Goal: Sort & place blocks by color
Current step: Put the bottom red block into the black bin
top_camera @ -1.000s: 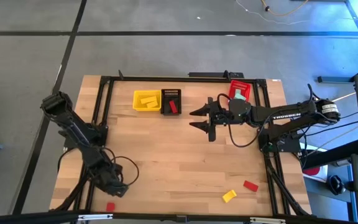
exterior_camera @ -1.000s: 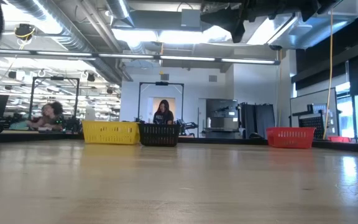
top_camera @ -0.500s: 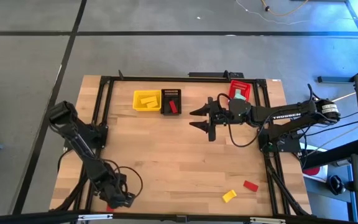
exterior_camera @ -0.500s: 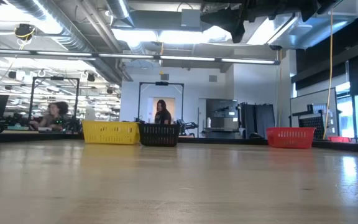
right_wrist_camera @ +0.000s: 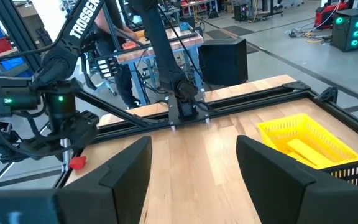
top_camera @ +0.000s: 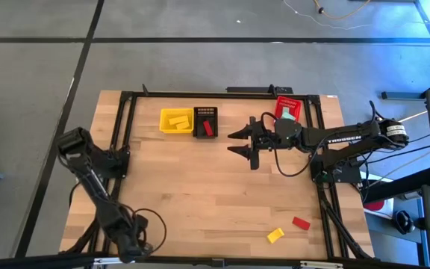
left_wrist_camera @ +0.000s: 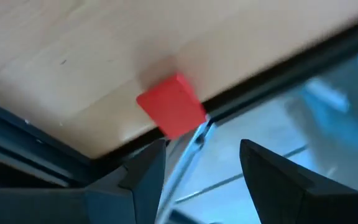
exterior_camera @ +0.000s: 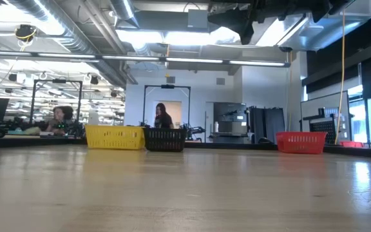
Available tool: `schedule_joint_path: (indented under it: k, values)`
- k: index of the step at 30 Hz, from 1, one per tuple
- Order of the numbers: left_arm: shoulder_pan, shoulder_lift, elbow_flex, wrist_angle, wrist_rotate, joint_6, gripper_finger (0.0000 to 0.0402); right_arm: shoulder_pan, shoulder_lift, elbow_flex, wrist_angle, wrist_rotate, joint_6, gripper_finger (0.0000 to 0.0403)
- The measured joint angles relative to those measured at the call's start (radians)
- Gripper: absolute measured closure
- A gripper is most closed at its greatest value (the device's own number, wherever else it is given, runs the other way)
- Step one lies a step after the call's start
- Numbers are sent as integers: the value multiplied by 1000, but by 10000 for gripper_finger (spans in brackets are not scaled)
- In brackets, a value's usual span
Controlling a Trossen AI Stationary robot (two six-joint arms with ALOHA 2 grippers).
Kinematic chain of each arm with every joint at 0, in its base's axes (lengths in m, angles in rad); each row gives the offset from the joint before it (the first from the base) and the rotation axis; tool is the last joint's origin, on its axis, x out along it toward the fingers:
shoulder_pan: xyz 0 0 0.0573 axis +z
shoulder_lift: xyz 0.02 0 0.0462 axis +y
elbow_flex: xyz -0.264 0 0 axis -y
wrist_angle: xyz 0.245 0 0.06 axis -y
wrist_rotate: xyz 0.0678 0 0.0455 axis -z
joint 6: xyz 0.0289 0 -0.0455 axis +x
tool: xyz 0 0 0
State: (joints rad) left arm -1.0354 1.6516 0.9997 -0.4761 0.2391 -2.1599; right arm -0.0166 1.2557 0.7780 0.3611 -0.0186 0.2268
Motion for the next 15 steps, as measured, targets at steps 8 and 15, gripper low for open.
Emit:
schedule_joint_path:
  k: [8, 15]
  values:
    - [-9, -9, 0, -73, 16, 477, 202, 0, 12, 0, -4, 0, 4, 166]
    - [-9, -10, 0, -32, -64, 959, 202, 0, 12, 0, -3, 0, 12, 166]
